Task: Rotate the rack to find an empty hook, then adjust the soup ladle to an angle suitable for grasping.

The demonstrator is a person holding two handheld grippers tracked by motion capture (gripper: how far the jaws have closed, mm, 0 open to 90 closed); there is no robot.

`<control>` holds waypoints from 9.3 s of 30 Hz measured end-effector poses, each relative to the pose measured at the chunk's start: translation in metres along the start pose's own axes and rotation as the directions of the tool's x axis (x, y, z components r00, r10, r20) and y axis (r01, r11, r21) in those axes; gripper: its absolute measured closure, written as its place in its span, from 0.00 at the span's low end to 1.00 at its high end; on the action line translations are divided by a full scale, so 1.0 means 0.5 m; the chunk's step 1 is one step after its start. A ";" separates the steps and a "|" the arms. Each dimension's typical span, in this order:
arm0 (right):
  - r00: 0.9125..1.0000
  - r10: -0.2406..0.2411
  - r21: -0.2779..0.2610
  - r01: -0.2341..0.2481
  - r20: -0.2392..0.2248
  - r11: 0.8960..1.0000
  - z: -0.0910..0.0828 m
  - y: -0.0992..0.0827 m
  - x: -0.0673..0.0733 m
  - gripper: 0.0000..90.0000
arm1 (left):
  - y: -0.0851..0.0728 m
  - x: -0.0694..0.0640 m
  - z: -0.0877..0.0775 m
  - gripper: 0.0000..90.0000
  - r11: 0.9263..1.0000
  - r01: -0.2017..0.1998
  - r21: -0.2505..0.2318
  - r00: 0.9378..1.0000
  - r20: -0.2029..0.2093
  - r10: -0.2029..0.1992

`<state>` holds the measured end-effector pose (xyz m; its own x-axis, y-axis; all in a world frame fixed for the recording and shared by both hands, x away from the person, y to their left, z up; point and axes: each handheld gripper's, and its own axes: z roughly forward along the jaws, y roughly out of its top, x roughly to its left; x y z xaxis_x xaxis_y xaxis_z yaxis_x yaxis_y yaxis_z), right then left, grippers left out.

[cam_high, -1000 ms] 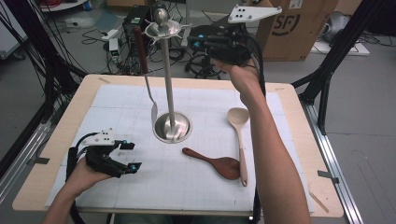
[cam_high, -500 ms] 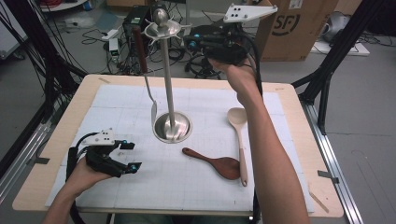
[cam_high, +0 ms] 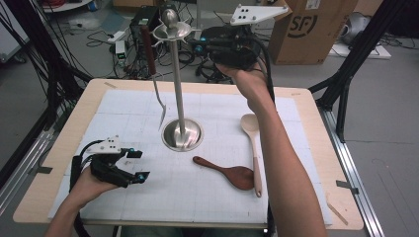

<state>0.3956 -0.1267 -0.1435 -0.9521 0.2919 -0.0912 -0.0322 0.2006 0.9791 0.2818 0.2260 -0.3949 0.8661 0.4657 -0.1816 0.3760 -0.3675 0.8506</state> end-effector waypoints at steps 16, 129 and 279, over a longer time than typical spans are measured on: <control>1.000 -0.005 0.005 0.005 -0.029 1.000 0.031 0.010 0.019 1.00 | 0.000 0.000 0.000 0.20 1.000 -0.001 -0.001 1.000 0.000 0.001; 0.961 0.272 0.145 -0.277 0.055 0.950 -0.070 -0.283 0.038 0.53 | 0.000 0.009 -0.003 0.20 1.000 0.021 -0.018 1.000 -0.018 -0.021; 0.898 0.373 0.403 -0.439 0.233 0.803 -0.299 -0.647 0.139 1.00 | -0.004 0.005 0.017 0.20 1.000 0.028 0.003 0.999 -0.035 -0.028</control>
<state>0.2945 -0.3110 -0.4395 -0.7960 0.5551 0.2412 0.5142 0.4100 0.7534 0.2860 0.2212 -0.4013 0.8434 0.5032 -0.1880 0.4008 -0.3565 0.8440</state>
